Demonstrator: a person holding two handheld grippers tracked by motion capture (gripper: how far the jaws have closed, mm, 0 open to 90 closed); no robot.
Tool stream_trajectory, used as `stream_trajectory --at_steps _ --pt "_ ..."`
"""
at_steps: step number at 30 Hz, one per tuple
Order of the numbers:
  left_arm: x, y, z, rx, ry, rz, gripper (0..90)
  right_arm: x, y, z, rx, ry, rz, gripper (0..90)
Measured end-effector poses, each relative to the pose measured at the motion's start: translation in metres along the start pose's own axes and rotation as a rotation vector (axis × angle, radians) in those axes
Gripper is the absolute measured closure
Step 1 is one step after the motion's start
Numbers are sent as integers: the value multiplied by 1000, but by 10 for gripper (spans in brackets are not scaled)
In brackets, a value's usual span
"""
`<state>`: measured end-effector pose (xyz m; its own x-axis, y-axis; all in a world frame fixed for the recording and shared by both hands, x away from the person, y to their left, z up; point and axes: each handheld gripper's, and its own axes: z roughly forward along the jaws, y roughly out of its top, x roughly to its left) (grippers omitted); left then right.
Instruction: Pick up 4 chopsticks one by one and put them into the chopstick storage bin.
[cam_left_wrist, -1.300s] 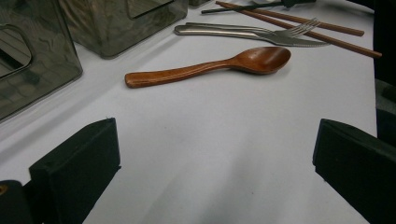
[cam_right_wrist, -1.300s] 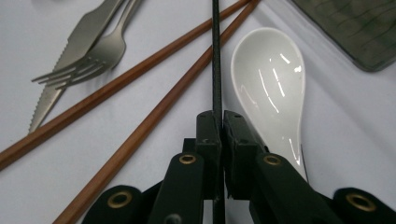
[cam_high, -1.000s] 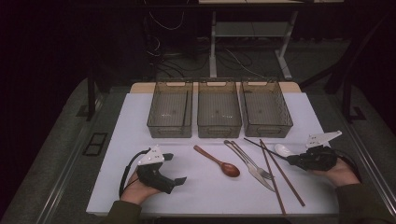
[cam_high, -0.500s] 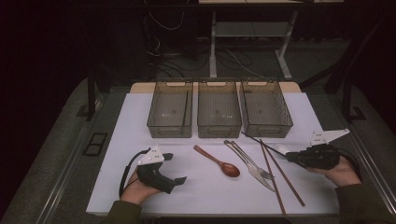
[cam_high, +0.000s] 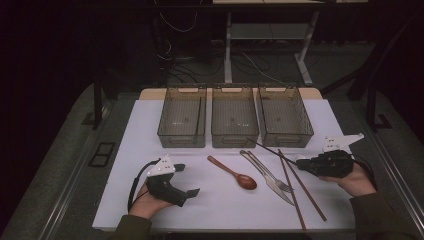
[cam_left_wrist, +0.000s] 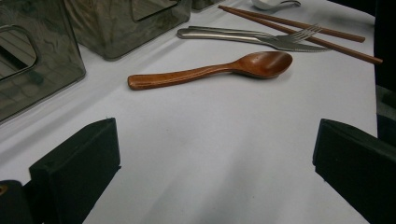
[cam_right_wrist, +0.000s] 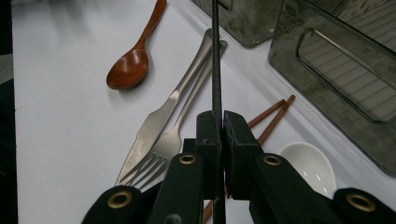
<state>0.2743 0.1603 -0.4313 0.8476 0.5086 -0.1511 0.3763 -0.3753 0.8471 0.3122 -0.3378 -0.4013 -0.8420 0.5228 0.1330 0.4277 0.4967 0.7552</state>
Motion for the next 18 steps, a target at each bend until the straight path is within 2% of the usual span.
stream_trajectory --at_steps 8,18 --pt "1 0 1 -6 1 -2 0 2 15 6 -33 16 2 853" --pt "1 1 3 0 -5 8 0 1 28 13 -34 6 16 853"
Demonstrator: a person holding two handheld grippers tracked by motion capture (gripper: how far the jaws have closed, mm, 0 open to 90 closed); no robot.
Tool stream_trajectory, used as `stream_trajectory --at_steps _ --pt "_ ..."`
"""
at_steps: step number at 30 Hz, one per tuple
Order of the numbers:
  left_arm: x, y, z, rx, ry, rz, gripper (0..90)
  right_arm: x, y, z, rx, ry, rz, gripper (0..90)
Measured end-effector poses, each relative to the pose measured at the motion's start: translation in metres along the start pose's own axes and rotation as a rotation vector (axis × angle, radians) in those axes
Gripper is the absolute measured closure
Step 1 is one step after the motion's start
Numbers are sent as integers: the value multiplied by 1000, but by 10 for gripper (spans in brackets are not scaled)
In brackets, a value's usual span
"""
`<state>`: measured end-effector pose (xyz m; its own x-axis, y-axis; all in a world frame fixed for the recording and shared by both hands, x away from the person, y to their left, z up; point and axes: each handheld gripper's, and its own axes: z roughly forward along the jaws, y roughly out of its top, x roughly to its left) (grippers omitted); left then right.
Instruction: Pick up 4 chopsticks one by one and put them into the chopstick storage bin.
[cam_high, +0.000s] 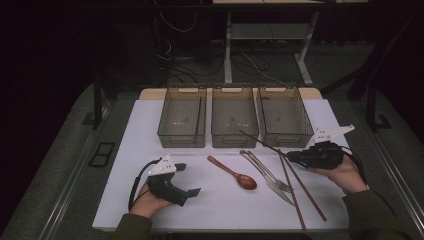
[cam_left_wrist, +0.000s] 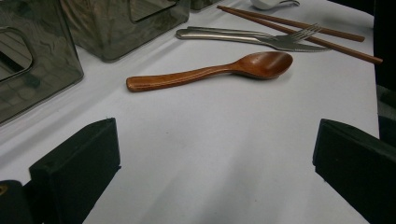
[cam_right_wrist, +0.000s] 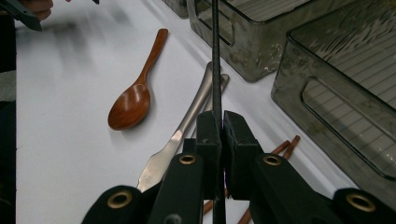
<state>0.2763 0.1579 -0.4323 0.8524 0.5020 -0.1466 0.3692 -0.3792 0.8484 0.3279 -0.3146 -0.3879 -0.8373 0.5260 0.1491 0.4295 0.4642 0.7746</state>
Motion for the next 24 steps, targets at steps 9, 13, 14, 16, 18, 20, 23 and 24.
stream_trajectory --at_steps 9,13,14,16,18,20,23,24 --pt "0 -1 -4 -21 35 -18 0 1 13 9 18 -19 14 853" --pt "-2 -2 -3 -17 35 -23 0 4 21 13 20 -27 16 853" --pt "-3 -2 -3 -11 35 -21 0 4 23 14 21 -29 19 853" --pt "-4 -2 -1 -5 32 -15 0 5 28 17 23 -28 19 853" --pt "-5 -2 0 2 31 -7 0 6 32 20 26 -29 21 853" --pt "-6 -2 0 7 29 0 0 8 35 23 27 -29 24 853" --pt "-6 -1 0 5 27 -2 0 10 42 28 30 -32 23 853" --pt "-6 -1 1 3 26 -5 0 11 45 31 34 -34 23 853"
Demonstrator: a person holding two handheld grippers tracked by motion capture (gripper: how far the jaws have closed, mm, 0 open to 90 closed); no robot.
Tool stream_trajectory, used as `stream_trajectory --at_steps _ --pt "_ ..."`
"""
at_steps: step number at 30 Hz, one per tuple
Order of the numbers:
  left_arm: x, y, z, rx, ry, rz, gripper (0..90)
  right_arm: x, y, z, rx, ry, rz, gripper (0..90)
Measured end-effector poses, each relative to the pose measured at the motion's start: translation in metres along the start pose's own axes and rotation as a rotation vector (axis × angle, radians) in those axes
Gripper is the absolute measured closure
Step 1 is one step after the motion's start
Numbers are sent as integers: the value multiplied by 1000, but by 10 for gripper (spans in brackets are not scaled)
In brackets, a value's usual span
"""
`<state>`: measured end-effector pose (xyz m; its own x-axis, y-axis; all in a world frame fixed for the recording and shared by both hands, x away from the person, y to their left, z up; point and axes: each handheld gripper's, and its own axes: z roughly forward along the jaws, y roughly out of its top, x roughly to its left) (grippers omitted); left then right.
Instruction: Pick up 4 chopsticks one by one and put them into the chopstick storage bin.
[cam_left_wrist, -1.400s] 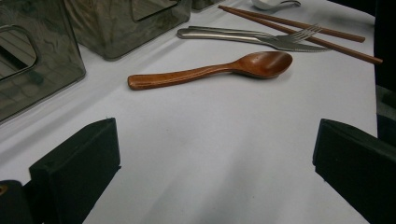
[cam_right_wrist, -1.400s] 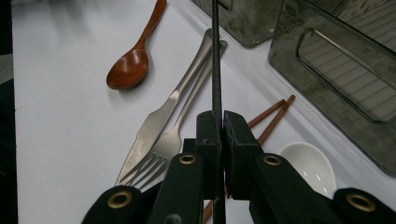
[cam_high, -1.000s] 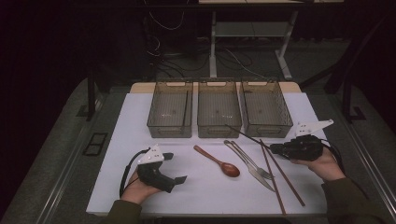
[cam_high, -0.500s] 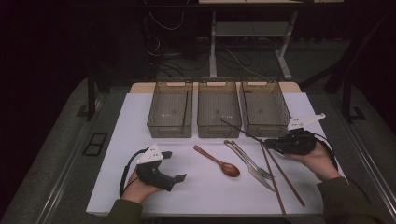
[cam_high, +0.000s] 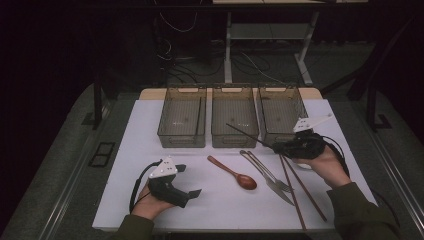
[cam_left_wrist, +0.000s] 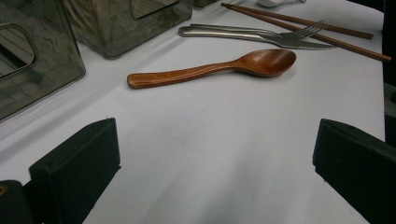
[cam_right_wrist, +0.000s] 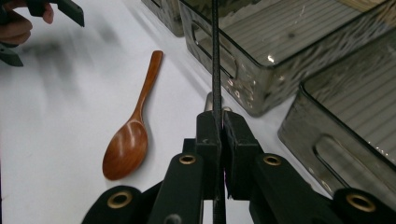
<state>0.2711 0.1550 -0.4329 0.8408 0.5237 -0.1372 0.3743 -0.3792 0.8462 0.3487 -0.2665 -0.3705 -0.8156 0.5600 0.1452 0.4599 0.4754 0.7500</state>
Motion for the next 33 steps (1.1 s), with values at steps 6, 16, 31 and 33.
stream_trajectory --at_steps 6,16,31,33 --pt "-1 2 -1 -10 4 8 0 1 14 10 6 4 -11 853" --pt "-1 1 0 -4 -2 10 0 7 47 32 48 1 -23 853" --pt "0 1 3 8 -5 13 0 17 101 69 107 -40 -44 853" --pt "0 1 3 12 -4 12 0 18 107 73 109 -43 -40 853"
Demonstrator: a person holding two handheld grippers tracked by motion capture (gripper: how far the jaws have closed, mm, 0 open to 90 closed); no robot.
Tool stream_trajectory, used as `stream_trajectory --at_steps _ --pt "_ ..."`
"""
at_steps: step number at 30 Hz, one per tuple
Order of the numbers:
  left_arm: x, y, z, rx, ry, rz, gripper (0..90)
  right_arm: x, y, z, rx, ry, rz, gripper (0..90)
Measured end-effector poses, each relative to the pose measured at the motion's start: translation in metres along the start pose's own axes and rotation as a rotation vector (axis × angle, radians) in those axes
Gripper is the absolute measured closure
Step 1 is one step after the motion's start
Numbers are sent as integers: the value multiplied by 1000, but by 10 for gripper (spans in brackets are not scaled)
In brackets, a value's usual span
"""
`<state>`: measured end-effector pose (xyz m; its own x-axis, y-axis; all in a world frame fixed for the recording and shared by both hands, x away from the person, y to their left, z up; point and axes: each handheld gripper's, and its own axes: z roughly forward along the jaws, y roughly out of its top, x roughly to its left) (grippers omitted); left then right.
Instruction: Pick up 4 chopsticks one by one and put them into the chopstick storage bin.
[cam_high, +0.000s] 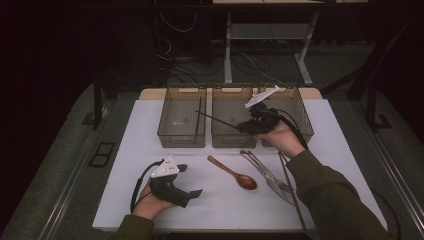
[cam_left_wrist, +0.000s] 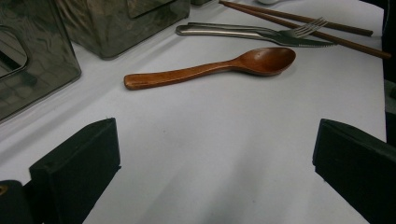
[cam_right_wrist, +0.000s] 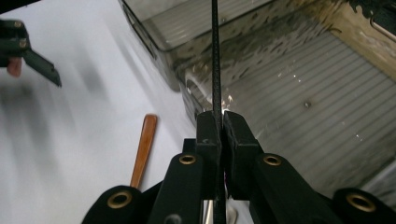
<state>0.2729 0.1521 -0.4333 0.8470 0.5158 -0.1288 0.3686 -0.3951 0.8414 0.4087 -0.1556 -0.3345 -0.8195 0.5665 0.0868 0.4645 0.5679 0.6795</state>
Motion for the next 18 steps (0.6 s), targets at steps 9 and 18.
stream_trajectory --at_steps 9,18 --pt "0 0 1 6 1 -2 0 3 24 24 22 -7 11 853" --pt "1 -1 -1 6 2 -6 0 4 47 49 38 -12 38 853"
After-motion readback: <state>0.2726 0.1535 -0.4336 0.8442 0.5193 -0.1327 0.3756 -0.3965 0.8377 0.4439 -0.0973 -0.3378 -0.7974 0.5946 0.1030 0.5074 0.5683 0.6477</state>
